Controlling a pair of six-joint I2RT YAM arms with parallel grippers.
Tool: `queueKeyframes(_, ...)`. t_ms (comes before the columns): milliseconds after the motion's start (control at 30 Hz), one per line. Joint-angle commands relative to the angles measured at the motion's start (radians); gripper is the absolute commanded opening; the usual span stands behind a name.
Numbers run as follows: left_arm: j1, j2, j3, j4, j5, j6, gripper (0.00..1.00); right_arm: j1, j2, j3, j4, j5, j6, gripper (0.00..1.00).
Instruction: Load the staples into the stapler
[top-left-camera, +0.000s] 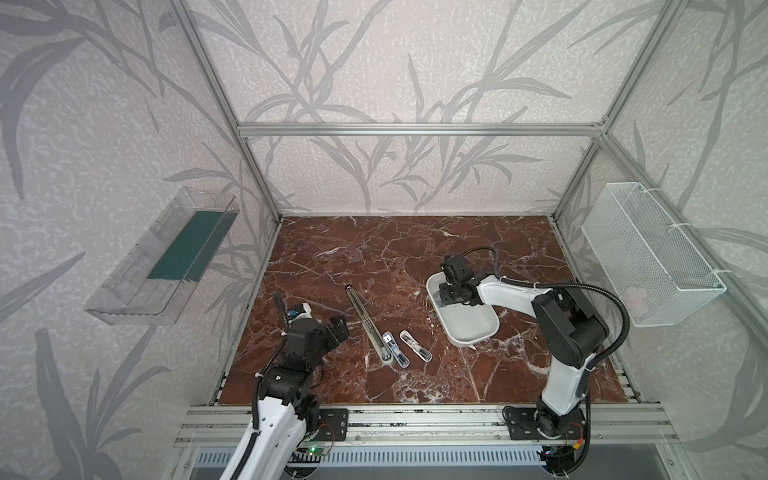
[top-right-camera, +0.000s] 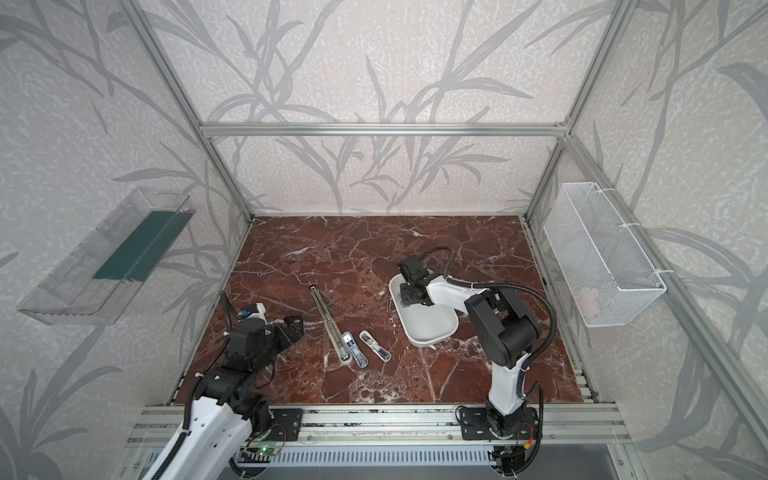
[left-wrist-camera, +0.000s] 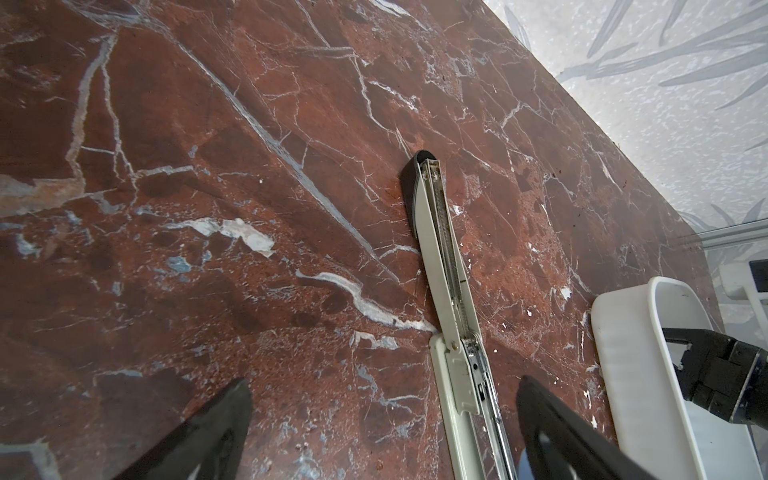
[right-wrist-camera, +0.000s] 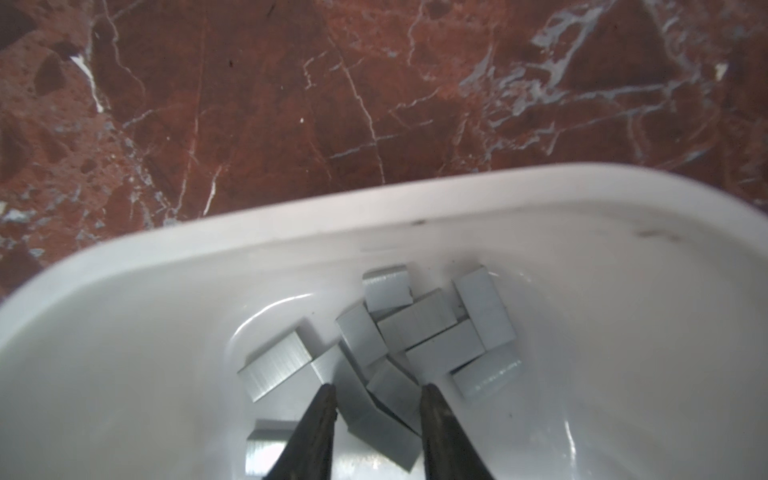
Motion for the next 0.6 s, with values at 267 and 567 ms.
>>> queueKeyframes(267,-0.004,0.056,0.016,0.013,-0.05,-0.001,0.99,-0.001,-0.069,-0.11,0.028,-0.078,0.044,0.34)
queueKeyframes(567,-0.005,0.077,0.02,0.016,-0.055,0.001,0.99,0.006,-0.147,-0.169,0.026,-0.063,0.083,0.32)
